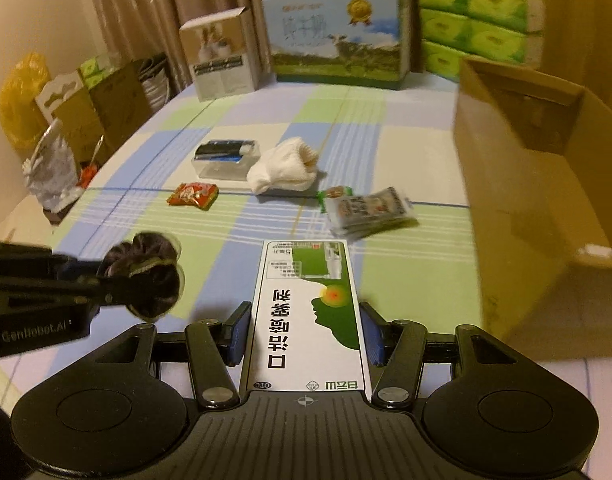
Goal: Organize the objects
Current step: 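Carry the scrunchie and medicine box with both tools over the cardboard box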
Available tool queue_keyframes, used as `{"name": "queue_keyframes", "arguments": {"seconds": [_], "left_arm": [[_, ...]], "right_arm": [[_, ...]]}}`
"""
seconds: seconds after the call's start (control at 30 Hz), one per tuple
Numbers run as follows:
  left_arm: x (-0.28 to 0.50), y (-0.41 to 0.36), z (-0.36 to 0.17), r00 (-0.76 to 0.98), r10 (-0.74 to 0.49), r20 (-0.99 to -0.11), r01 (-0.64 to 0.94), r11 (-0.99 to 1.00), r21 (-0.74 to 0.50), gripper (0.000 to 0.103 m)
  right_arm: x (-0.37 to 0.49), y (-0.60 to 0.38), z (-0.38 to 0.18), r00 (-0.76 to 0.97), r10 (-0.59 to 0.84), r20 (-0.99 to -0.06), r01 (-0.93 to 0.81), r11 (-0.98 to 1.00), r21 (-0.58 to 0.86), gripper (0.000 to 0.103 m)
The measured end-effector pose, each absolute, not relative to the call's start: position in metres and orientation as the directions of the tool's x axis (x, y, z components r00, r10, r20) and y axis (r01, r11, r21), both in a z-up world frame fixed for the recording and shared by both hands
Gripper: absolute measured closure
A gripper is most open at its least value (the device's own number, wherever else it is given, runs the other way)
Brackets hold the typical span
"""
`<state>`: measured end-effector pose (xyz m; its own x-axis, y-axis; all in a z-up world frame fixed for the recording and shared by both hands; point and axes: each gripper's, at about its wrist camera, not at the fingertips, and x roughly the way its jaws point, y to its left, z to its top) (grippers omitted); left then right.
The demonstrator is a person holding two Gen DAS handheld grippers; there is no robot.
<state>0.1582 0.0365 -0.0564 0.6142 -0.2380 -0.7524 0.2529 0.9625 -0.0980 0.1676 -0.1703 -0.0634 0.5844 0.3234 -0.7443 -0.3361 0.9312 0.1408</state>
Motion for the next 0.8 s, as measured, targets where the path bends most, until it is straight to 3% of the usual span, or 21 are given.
{"name": "queue_keyframes", "arguments": {"seconds": [0.33, 0.8], "left_arm": [[0.110, 0.007, -0.022, 0.627, -0.246, -0.739, 0.232, 0.965, -0.124, 0.085], [0.083, -0.026, 0.010, 0.648, -0.259, -0.716, 0.244, 0.961, -0.127, 0.085]], "right_arm": [[0.123, -0.205, -0.013, 0.657, 0.311, -0.687, -0.301, 0.943, 0.140, 0.051], [0.093, -0.240, 0.015, 0.705, 0.297, -0.644, -0.262, 0.953, 0.152, 0.051]]}}
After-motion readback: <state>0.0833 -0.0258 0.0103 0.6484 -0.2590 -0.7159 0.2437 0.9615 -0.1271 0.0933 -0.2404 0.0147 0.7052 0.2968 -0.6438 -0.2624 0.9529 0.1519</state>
